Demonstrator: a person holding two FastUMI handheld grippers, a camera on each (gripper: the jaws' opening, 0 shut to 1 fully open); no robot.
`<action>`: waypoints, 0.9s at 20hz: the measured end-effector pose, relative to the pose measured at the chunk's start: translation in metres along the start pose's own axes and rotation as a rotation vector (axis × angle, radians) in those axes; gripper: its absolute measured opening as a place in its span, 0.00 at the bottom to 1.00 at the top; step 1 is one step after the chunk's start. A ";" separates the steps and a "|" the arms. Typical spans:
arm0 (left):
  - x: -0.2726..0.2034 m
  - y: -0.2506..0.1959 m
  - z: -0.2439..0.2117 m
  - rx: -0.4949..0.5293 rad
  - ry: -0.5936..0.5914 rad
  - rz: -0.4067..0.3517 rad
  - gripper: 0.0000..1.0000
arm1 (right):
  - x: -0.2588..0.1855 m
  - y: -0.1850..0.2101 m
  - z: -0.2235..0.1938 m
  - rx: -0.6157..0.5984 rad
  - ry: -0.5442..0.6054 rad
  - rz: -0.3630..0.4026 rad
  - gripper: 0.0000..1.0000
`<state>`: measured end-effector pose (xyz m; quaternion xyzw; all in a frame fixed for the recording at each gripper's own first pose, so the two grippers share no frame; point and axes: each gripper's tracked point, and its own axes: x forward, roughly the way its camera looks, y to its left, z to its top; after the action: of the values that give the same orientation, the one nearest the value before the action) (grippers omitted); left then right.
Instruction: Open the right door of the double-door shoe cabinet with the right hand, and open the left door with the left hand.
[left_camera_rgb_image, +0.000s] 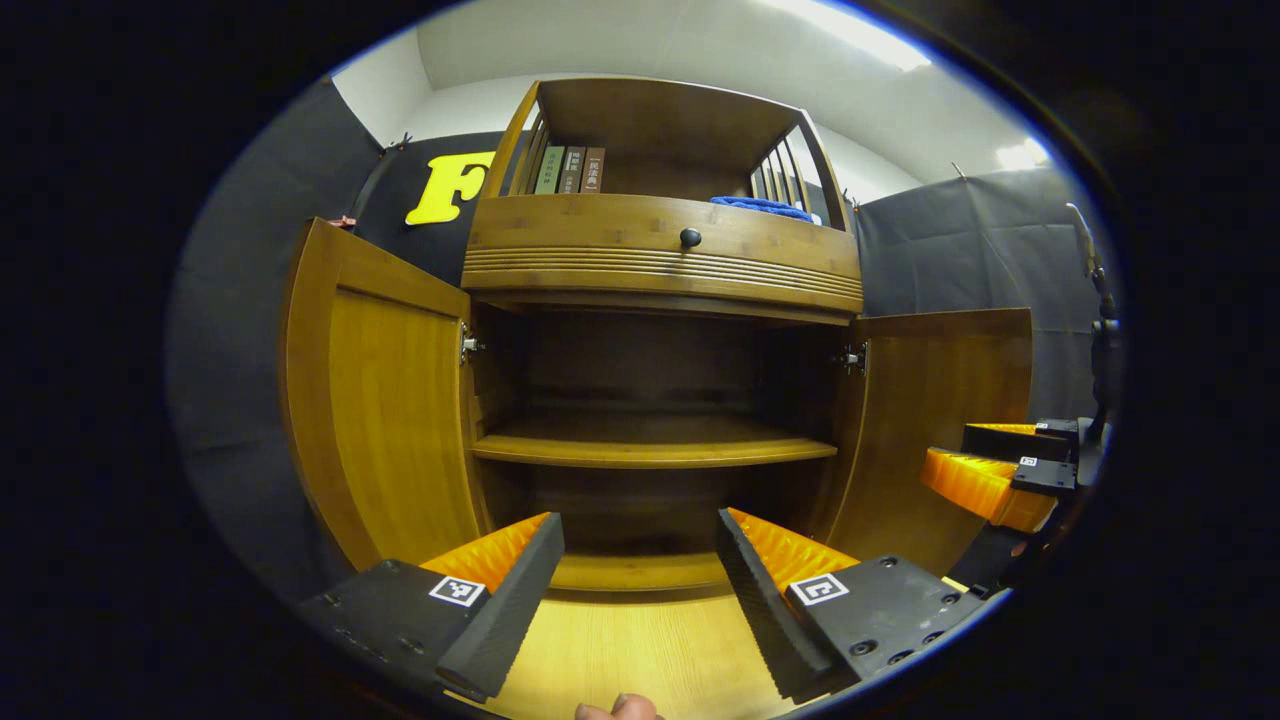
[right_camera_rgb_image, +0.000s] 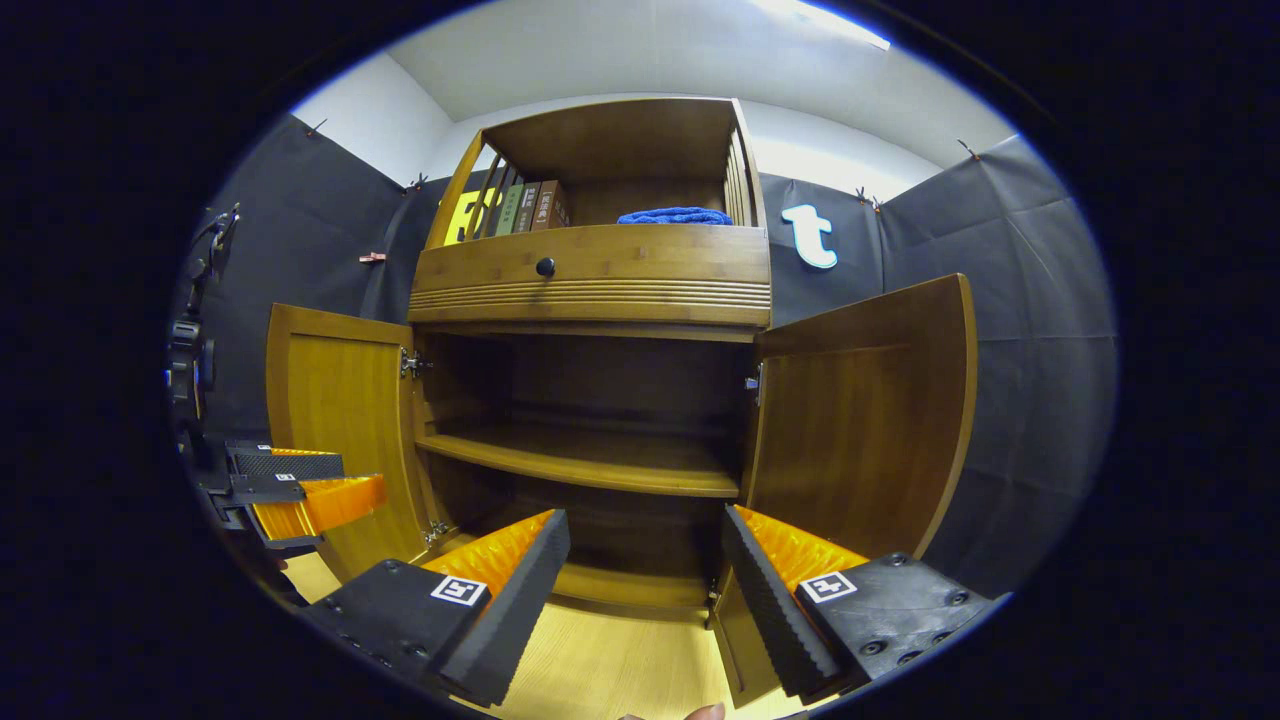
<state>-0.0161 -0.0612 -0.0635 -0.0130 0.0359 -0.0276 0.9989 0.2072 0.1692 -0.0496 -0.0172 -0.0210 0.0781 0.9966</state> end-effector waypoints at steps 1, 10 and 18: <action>0.000 0.000 0.000 0.000 0.001 0.000 0.95 | 0.000 0.000 0.000 -0.001 0.000 0.000 0.98; 0.001 0.000 0.000 -0.003 0.000 0.001 0.93 | 0.000 0.001 0.000 -0.005 0.000 0.000 0.97; 0.001 0.002 0.001 -0.001 -0.001 0.002 0.93 | 0.000 0.002 0.001 -0.007 -0.003 0.003 0.98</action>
<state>-0.0149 -0.0596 -0.0629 -0.0137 0.0355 -0.0265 0.9989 0.2069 0.1715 -0.0487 -0.0205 -0.0229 0.0796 0.9964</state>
